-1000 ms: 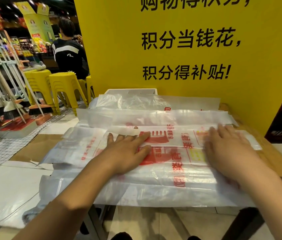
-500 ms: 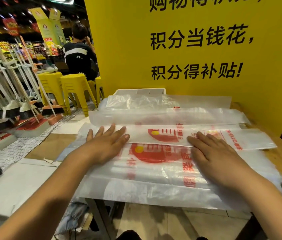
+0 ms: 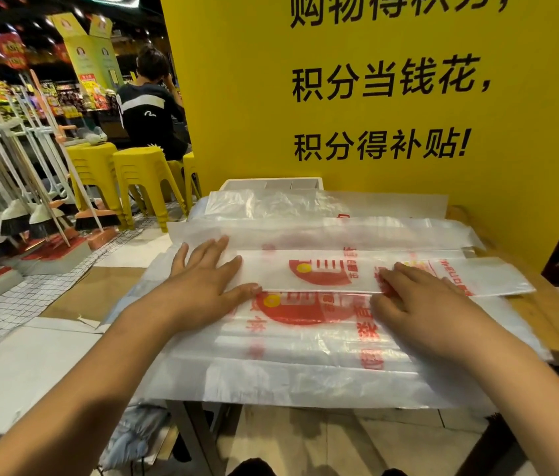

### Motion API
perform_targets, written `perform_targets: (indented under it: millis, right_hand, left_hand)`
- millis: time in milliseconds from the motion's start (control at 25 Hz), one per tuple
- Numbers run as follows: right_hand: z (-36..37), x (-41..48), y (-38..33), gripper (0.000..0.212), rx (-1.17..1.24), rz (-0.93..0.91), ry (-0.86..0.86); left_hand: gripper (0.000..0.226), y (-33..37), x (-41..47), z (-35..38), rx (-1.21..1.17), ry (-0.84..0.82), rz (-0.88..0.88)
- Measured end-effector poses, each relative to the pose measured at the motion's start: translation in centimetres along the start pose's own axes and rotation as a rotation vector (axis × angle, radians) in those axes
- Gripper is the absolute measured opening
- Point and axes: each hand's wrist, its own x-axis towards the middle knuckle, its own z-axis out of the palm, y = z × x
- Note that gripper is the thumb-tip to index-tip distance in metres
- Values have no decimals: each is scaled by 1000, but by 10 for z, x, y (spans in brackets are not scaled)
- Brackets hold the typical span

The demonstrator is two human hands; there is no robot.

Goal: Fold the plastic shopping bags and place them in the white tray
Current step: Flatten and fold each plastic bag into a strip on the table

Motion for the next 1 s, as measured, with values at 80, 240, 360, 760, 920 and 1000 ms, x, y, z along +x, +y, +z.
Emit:
perform_targets:
  millis: [80,240,360,760,920,1000]
  right_hand:
    - [-10,3,-1,40,-94,-51,68]
    - [-20,6,-3,30,-202,-98,178]
    - [-24,9,0,32,-192,-60,279]
    - [-43,28,12,30,-173,2,841]
    - [-52,34,-10,33,-6,-61,969]
    - [-54,40,-19,35,18,-129,1004]
  left_hand:
    - [92,2,-1,-9,31,12,80]
    - [56,5,-3,-15,9,145,219]
    - [38,11,-10,-12,-9,341,308]
    - [37,41,-87,9,-89,730,413]
    - [37,56,-111,24,-206,814,363]
    - [39,66,-119,28,-249,885,349]
